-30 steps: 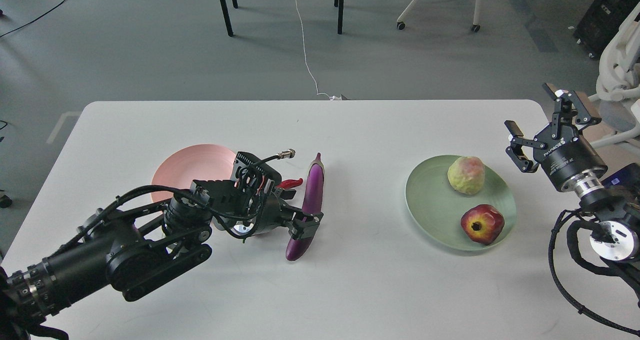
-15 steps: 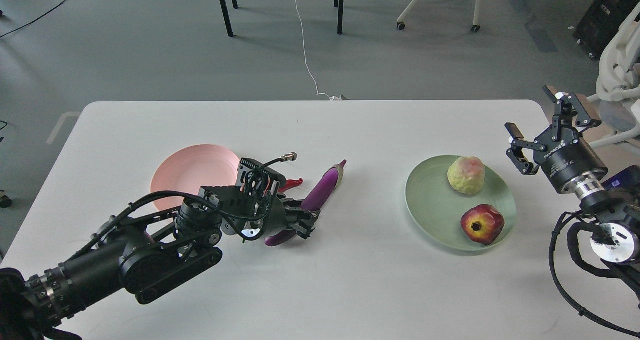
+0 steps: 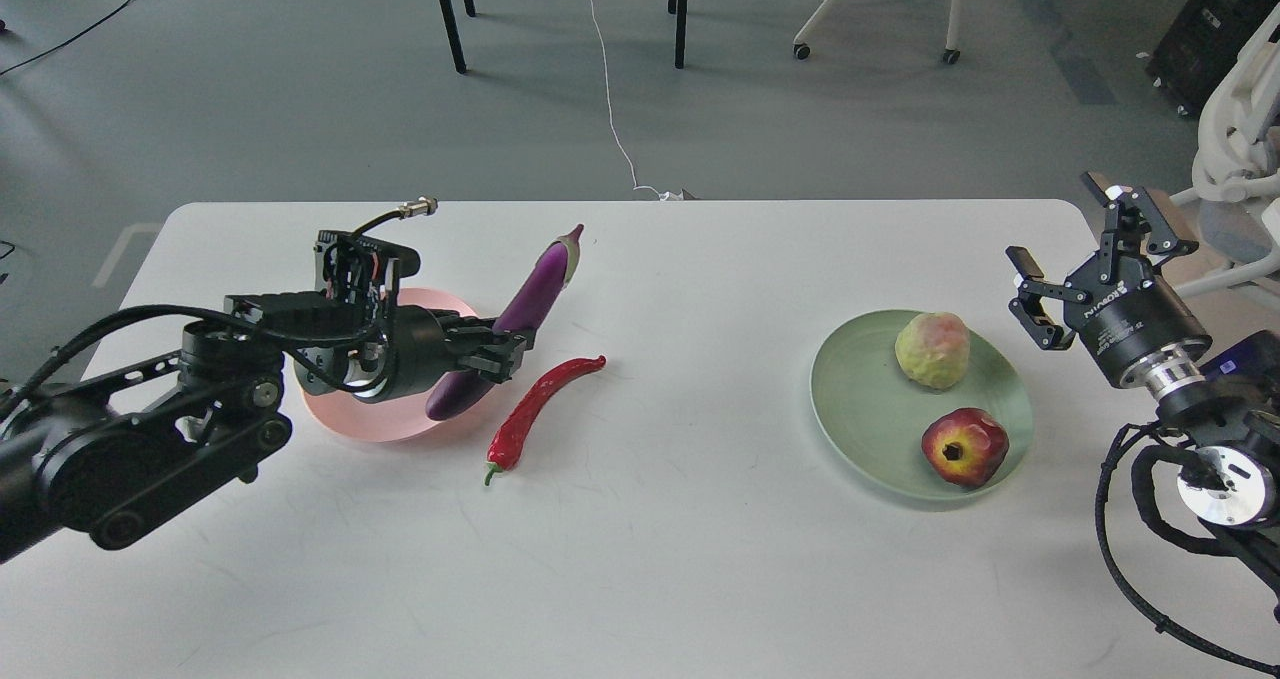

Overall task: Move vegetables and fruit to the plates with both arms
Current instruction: 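Lift the eggplant with the left gripper and lower it onto the pink plate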

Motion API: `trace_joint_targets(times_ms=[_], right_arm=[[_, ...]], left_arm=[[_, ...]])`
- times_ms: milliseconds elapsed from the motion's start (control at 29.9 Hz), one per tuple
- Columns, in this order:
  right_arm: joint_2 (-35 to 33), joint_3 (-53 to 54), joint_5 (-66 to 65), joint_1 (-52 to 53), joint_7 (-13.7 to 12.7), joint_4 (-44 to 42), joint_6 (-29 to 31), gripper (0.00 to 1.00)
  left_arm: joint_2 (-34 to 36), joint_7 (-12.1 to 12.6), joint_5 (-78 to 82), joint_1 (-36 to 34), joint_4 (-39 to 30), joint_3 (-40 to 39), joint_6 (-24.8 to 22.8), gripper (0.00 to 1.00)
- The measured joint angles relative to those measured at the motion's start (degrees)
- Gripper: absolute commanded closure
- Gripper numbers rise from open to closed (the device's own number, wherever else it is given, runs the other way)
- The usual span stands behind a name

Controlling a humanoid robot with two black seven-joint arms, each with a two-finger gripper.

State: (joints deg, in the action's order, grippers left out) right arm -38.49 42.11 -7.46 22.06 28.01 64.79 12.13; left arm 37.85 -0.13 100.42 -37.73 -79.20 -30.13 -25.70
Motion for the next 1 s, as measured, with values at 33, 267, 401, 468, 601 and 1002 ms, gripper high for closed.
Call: trace_joint_targets(times_ms=[33,267,401,468,601,1002], right_arm=[[0.05,0.0,0.0,0.0,0.0,0.0,0.0,0.01],[0.74,0.0,-0.08,0.0,0.0,0.0,0.0,0.01],[0.77,0.0,-0.09,0.0,0.0,0.02,0.0,0.01],[0.78,0.0,-0.09,0.0,0.0,0.06,0.0,0.01],[0.84,0.0,-0.09,0.0,0.0,0.13,0.0,0.01],[0.62,0.06,-0.04,0.0,-0.01,0.44,0.0,0.01]], left_arm=[[1.79,-1.15,-0.25,0.28,0.6,0.15,0.1,0.78],[7.49,-4.5,-0.9,4.1,6.47,0.37,4.69,0.38],[7.63,-4.96,-1.0,4.93,8.26,0.38,5.33,0.1],[7.63,-5.05,-0.99,5.22,8.39,0.38,5.45,0.05],[7.63,-5.06,-0.82,5.33,8.44,0.36,6.73,0.02],[8.7,-4.89,-0.63,1.16,-1.05,-0.13,7.5,0.03]])
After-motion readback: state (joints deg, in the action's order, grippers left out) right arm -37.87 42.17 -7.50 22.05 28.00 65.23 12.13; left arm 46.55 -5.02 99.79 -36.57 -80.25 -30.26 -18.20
